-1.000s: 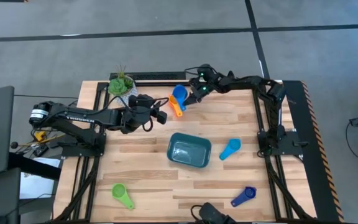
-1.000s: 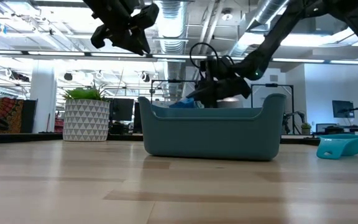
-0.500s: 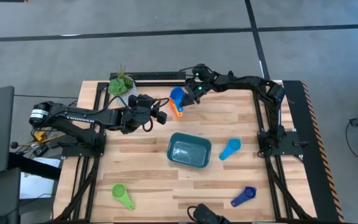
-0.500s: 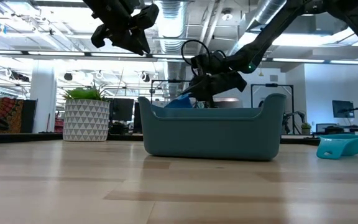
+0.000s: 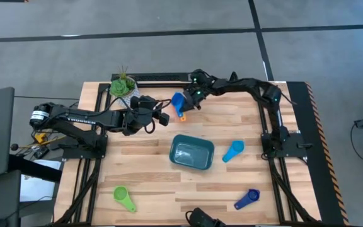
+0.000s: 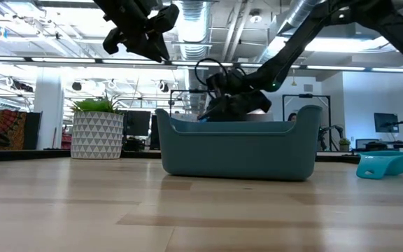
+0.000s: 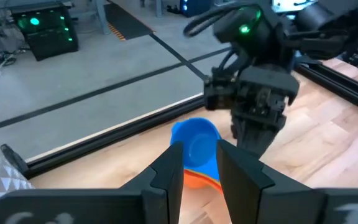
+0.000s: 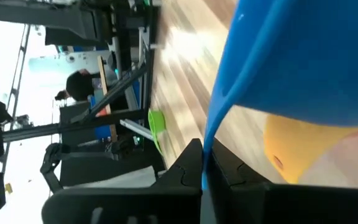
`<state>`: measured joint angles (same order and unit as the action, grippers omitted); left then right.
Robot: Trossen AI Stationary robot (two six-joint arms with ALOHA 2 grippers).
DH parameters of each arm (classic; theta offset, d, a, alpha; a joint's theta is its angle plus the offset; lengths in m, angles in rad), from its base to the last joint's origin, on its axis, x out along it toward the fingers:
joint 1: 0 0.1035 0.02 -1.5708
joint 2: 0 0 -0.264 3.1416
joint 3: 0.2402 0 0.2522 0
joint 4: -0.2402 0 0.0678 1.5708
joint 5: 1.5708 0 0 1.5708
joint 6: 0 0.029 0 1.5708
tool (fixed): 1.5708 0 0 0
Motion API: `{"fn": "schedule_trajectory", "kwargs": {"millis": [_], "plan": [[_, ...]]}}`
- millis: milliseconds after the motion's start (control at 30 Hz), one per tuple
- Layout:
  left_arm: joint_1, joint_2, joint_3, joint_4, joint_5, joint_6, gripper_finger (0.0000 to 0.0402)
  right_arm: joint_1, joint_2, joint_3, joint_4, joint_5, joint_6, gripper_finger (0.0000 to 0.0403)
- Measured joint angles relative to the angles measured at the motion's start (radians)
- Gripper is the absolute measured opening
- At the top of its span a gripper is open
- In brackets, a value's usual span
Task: Nest measuring cups in basket
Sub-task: Stack the blue measuring cup on top of the red measuring cup
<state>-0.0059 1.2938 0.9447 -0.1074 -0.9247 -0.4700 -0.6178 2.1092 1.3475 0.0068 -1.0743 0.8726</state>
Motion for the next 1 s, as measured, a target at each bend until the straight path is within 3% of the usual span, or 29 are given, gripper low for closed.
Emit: {"fn": "schedule_trajectory", "kwargs": {"millis": [233,633,1000], "plan": [[0.000,0.000,0.000,-0.023,0.027,0.005,0.0085,0.012,0.023,0.034,-0.001,0.003,0.014,0.0026],[-0.005,0.000,0.000,-0.051,0.028,-0.028,0.0085,0.021,0.023,0.034,-0.015,0.005,0.021,0.0089],[-0.006,0.000,0.000,-0.099,0.027,-0.073,0.0085,0.008,-0.104,0.034,-0.188,0.094,-0.097,0.0111]]}}
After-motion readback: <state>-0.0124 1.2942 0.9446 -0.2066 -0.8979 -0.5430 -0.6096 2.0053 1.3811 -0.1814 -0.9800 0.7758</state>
